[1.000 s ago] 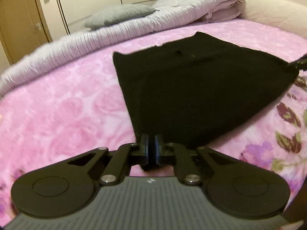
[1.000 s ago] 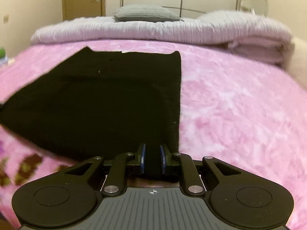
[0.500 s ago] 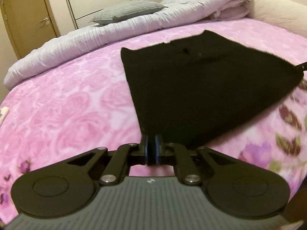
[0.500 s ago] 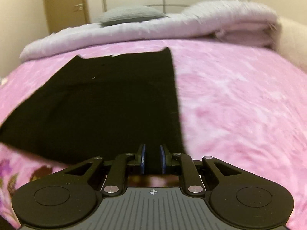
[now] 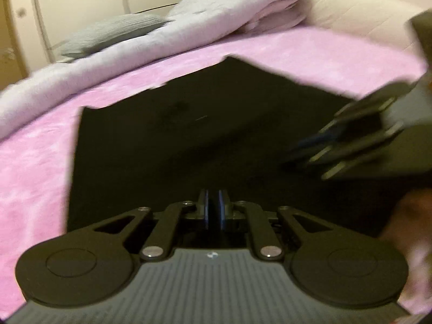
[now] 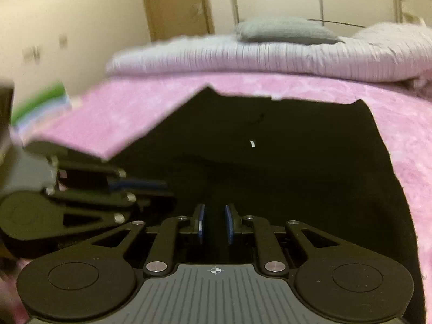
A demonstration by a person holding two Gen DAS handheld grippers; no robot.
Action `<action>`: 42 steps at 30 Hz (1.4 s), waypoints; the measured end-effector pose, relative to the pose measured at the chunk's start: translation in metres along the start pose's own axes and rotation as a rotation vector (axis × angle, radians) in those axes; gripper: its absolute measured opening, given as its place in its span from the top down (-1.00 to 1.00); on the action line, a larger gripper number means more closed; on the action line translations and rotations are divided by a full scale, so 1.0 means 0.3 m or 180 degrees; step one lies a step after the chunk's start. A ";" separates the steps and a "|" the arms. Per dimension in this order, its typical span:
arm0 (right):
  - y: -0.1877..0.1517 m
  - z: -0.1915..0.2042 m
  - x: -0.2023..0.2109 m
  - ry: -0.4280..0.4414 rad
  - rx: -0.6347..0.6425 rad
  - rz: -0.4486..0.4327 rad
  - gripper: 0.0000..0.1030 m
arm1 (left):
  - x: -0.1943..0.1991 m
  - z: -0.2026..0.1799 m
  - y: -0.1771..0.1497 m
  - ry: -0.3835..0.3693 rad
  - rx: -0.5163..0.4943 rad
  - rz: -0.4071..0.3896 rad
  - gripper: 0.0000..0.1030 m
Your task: Fold clothes
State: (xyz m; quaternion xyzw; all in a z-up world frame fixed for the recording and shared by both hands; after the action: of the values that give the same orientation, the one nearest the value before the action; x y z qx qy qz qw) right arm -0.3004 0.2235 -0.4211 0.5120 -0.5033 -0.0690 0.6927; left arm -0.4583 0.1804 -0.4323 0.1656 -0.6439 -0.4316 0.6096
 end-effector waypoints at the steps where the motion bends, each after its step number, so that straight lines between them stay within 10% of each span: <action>1: -0.011 -0.010 0.003 -0.0076 0.0094 -0.0023 0.72 | 0.008 0.038 -0.019 0.0087 0.0040 0.0005 0.83; 10: -0.062 -0.233 0.175 -0.0104 -0.0810 -0.0226 0.71 | 0.092 0.141 -0.014 0.0140 0.0170 -0.0013 0.84; 20: -0.140 -0.357 0.194 -0.0726 -0.0403 0.0103 0.82 | 0.065 0.213 -0.065 0.0501 0.0008 0.0091 0.83; 28: -0.060 -0.234 0.150 -0.0633 -0.0288 0.0135 0.80 | 0.088 0.123 0.033 0.0108 0.0190 -0.0076 0.83; 42: -0.127 -0.180 0.320 -0.0504 -0.0965 0.0085 0.80 | 0.211 0.221 -0.104 0.0667 0.0643 0.0432 0.81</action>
State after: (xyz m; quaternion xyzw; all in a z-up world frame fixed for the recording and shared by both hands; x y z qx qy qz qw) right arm -0.1964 0.1817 -0.3889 0.3879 -0.5469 -0.1750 0.7210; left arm -0.5424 0.1391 -0.4077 0.2264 -0.6266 -0.3028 0.6815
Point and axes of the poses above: each gripper's, at about its wrist camera, not at the fingertips, and x roughly against the way its jaws point, z to its left, y to its top, the point moved 5 cm from there along -x, roughly the way its jaws point, and after that the axes turned 6 degrees about x, right-handed, at the moved point
